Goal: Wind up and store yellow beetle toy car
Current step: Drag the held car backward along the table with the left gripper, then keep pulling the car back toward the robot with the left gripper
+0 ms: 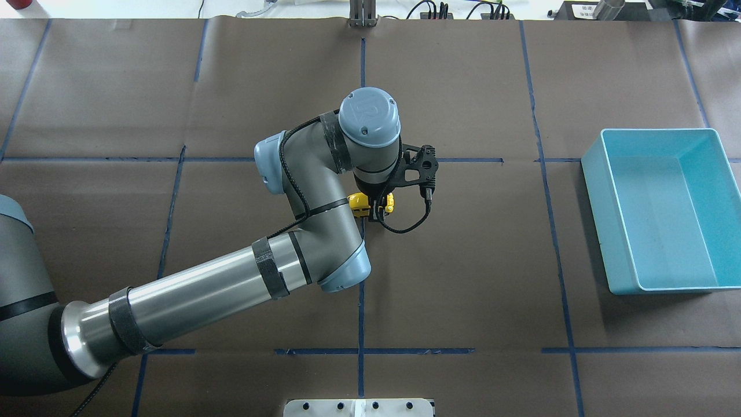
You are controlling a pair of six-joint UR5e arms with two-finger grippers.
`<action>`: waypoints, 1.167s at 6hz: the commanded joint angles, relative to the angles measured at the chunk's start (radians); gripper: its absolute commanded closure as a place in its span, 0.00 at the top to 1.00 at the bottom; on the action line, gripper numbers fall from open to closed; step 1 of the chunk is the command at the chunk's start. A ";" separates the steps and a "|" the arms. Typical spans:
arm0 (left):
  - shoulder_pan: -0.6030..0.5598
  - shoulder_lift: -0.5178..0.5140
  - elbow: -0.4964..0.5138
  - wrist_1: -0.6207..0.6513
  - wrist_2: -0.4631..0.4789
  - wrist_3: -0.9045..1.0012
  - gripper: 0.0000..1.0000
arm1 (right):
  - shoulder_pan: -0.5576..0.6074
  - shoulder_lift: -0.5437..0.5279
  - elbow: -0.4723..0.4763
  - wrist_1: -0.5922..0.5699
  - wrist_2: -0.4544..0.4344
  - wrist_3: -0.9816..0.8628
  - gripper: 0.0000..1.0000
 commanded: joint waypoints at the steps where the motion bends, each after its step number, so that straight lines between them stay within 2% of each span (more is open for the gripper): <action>1: -0.001 0.012 -0.001 -0.018 0.000 -0.002 0.00 | 0.000 0.000 -0.003 0.001 -0.001 0.000 1.00; 7: -0.002 0.081 -0.045 -0.031 -0.002 -0.005 0.00 | 0.000 0.000 0.000 0.001 0.000 0.000 1.00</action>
